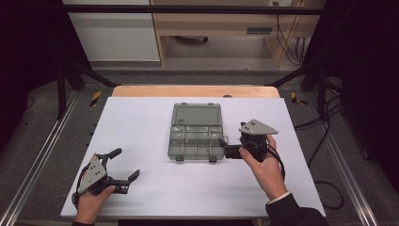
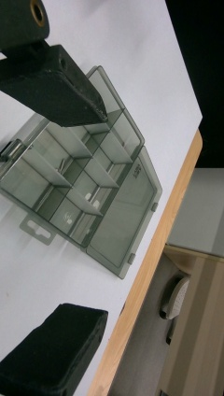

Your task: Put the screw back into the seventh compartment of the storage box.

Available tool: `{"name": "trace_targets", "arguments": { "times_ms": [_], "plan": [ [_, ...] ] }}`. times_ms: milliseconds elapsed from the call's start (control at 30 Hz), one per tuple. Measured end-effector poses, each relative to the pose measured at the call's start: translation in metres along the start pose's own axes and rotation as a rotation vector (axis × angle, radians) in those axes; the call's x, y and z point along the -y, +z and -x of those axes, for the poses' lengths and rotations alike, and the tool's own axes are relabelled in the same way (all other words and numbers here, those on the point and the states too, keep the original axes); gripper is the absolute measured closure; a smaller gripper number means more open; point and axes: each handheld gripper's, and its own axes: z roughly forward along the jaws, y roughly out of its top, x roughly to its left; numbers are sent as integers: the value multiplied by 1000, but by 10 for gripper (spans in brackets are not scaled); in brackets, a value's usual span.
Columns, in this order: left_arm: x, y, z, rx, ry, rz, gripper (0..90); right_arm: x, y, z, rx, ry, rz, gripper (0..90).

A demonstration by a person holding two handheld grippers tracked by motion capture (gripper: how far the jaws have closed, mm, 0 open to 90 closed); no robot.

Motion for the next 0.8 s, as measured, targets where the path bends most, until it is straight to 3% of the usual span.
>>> {"name": "trace_targets", "arguments": {
  "times_ms": [800],
  "plan": [
    [0,-1,0,-3,-9,6,8,21,-27,19,38,2,36,48]
  ]
}}
